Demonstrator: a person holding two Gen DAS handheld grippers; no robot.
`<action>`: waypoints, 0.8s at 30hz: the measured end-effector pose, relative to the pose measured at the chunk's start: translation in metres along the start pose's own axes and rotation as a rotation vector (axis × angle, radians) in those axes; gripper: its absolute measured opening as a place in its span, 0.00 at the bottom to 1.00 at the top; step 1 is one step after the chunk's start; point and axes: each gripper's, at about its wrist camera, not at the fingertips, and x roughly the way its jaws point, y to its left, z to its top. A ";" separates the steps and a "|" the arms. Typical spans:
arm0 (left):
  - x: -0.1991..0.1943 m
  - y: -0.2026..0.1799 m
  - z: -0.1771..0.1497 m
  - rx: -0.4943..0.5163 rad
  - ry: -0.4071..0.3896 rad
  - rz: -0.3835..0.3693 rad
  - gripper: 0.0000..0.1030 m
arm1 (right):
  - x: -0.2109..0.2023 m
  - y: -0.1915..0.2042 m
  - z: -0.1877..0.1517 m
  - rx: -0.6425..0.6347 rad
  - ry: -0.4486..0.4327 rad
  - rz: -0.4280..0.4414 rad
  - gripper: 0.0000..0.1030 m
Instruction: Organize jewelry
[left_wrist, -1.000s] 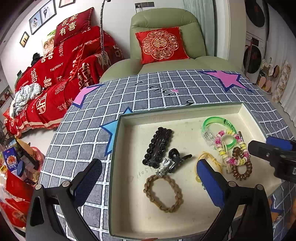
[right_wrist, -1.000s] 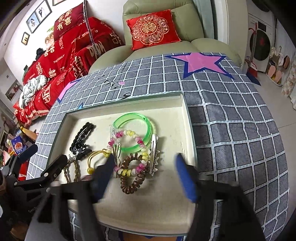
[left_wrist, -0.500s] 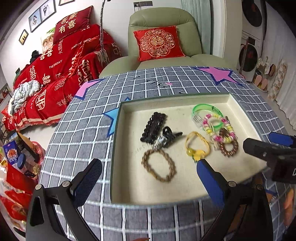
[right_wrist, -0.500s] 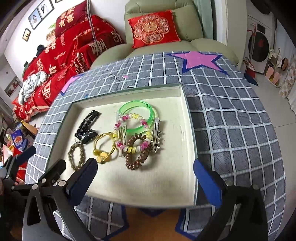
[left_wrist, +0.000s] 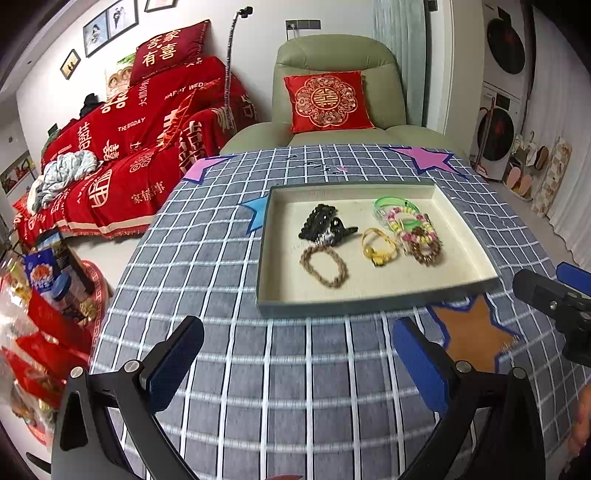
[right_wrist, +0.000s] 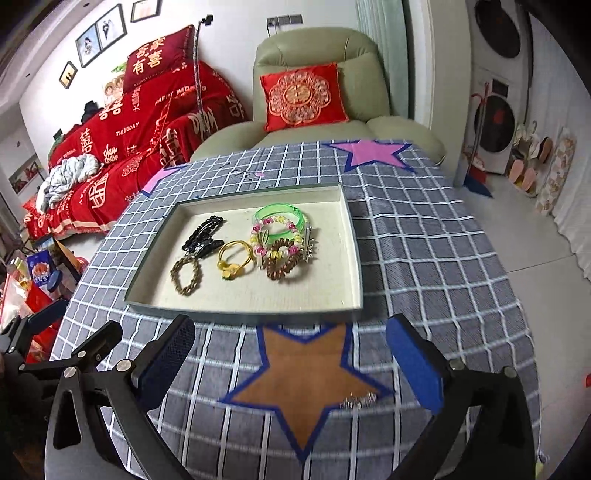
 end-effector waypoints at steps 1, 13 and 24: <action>-0.004 0.001 -0.004 -0.004 -0.002 -0.001 1.00 | -0.004 0.000 -0.002 0.000 -0.006 -0.001 1.00; -0.048 0.004 -0.031 0.002 -0.061 0.024 1.00 | -0.055 0.023 -0.038 -0.072 -0.076 -0.082 1.00; -0.060 0.004 -0.042 -0.016 -0.069 0.022 1.00 | -0.072 0.022 -0.049 -0.062 -0.089 -0.099 1.00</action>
